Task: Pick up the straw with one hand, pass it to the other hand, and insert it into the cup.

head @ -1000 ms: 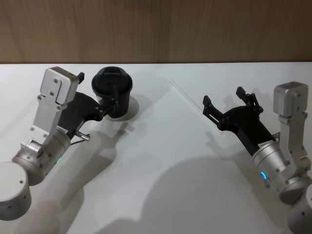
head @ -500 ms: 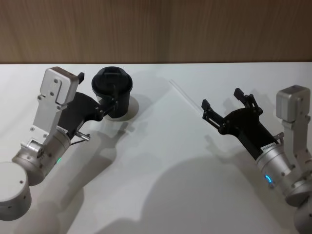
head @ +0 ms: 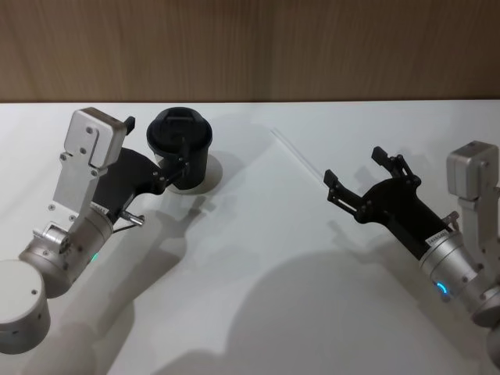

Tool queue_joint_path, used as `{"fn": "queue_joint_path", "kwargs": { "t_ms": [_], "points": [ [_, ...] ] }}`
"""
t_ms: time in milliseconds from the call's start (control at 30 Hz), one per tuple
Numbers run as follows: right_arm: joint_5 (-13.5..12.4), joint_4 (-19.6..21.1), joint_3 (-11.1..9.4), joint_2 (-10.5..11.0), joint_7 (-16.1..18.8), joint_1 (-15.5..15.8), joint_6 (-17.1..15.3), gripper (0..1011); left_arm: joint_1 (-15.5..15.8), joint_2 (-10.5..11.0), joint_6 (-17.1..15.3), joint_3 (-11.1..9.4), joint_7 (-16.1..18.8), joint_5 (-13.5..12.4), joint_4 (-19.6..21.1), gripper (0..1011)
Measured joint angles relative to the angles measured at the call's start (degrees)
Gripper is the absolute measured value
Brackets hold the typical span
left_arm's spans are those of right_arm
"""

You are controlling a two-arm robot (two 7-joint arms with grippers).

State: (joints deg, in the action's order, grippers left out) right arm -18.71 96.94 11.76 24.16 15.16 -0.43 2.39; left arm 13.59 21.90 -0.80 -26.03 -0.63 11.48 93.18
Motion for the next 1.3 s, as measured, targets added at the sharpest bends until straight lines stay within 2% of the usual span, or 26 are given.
{"fn": "queue_joint_path", "kwargs": {
  "t_ms": [767, 1300],
  "points": [
    [1.5, -6.0, 0.7, 1.4, 4.3, -6.5, -4.7, 1001, 0.0, 0.0, 0.0, 0.0, 0.0, 0.0, 0.0, 1003],
    [1.5, -8.1, 2.0, 3.2, 7.2, -9.0, -7.7, 1001, 0.0, 0.0, 0.0, 0.0, 0.0, 0.0, 0.0, 1003]
  ]
}}
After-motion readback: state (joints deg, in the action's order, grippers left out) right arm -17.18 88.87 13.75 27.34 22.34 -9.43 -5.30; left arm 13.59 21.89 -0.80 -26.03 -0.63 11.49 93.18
